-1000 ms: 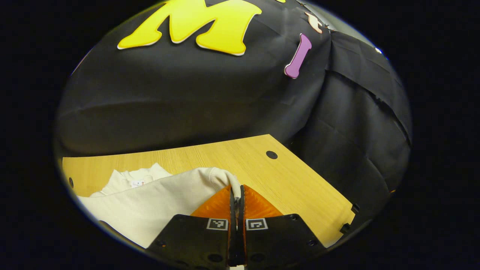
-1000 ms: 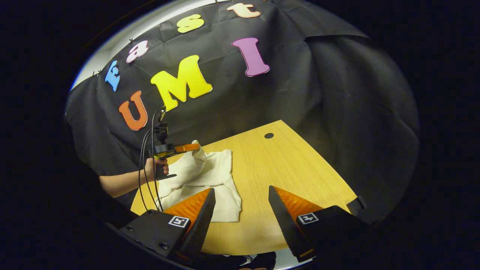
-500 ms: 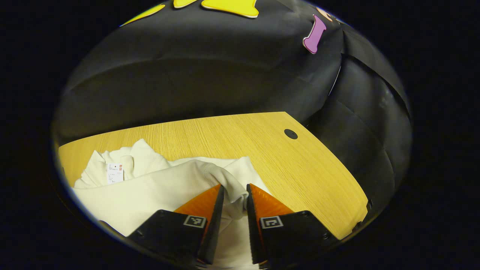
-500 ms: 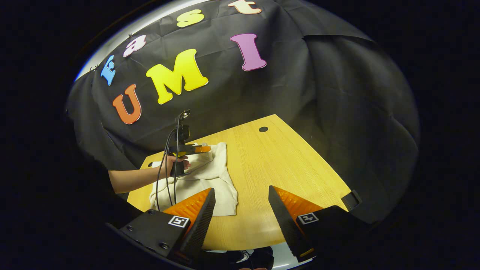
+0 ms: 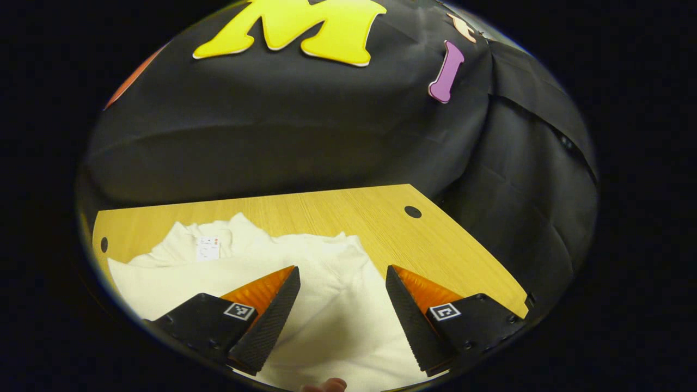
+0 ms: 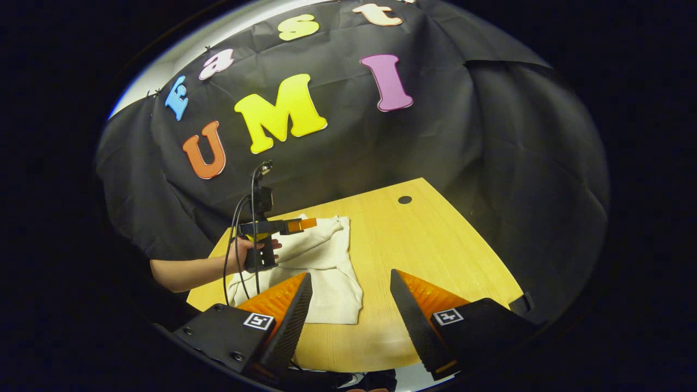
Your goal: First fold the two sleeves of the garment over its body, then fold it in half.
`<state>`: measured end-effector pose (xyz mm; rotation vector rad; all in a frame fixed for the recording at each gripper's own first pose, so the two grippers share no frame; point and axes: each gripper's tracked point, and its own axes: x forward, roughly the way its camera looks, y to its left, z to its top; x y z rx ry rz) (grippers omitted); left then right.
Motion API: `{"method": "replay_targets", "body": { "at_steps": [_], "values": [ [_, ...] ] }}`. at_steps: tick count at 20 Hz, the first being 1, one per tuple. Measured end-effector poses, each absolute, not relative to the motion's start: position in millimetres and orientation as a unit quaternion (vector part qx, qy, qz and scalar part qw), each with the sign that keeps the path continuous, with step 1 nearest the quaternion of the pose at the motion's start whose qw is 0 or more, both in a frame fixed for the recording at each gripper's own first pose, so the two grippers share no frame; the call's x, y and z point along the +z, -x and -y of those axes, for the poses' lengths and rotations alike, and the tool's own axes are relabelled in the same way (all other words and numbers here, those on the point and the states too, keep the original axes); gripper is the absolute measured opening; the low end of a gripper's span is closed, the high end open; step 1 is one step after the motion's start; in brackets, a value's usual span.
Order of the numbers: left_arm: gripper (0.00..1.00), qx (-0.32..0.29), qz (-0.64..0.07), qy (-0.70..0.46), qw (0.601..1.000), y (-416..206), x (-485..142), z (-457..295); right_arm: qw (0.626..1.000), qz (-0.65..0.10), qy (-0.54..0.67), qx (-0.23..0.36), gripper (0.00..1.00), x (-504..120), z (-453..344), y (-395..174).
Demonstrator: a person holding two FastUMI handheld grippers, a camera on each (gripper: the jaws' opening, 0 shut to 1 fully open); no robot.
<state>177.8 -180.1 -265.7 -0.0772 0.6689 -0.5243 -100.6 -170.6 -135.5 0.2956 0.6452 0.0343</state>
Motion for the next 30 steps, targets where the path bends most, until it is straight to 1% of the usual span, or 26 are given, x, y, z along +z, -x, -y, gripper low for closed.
{"method": "replay_targets", "body": {
  "at_steps": [4, 8, 11, 12, 13, 14, 15, 18, 21, 25, 27, 30],
  "values": [
    [0.99, -0.196, -0.282, 0.043, 0.938, -157, -214, 145, 0.944, -0.3, -0.129, 0.04, 0.98, -133, 157, 79],
    [0.98, -0.136, -0.237, 0.027, 0.962, -135, -158, 112, 0.95, -0.283, -0.109, 0.069, 0.98, -129, 137, 53],
    [0.98, -0.116, -0.188, 0.013, 0.975, -99, -125, 77, 0.948, -0.283, -0.116, 0.09, 0.98, -135, 115, 32],
    [0.98, -0.114, -0.184, 0.009, 0.976, -88, -121, 70, 0.946, -0.285, -0.12, 0.099, 0.98, -136, 108, 28],
    [0.98, -0.112, -0.181, 0.005, 0.977, -77, -118, 63, 0.944, -0.288, -0.121, 0.105, 0.94, -138, 102, 24],
    [0.98, -0.108, -0.181, 0.003, 0.977, -66, -116, 56, 0.943, -0.291, -0.118, 0.112, 0.98, -142, 97, 21],
    [0.98, -0.104, -0.183, 0.006, 0.978, -57, -117, 49, 0.942, -0.293, -0.115, 0.117, 0.98, -144, 93, 19],
    [0.98, -0.083, -0.208, 0.017, 0.974, -31, -132, 29, 0.938, -0.304, -0.101, 0.131, 0.98, -152, 87, 18],
    [0.98, -0.063, -0.24, 0.022, 0.968, -4, -151, 10, 0.933, -0.323, -0.086, 0.131, 0.98, -168, 90, 18],
    [0.98, -0.069, -0.329, 0.034, 0.941, 39, -199, -8, 0.921, -0.367, -0.072, 0.11, 0.98, -200, 106, 30],
    [0.98, -0.058, -0.366, 0.036, 0.928, 58, -225, -25, 0.91, -0.396, -0.079, 0.1, 0.98, -220, 115, 44],
    [0.99, -0.037, -0.412, 0.045, 0.909, 87, -261, -48, 0.894, -0.435, -0.083, 0.068, 0.98, -253, 137, 66]
  ]
}}
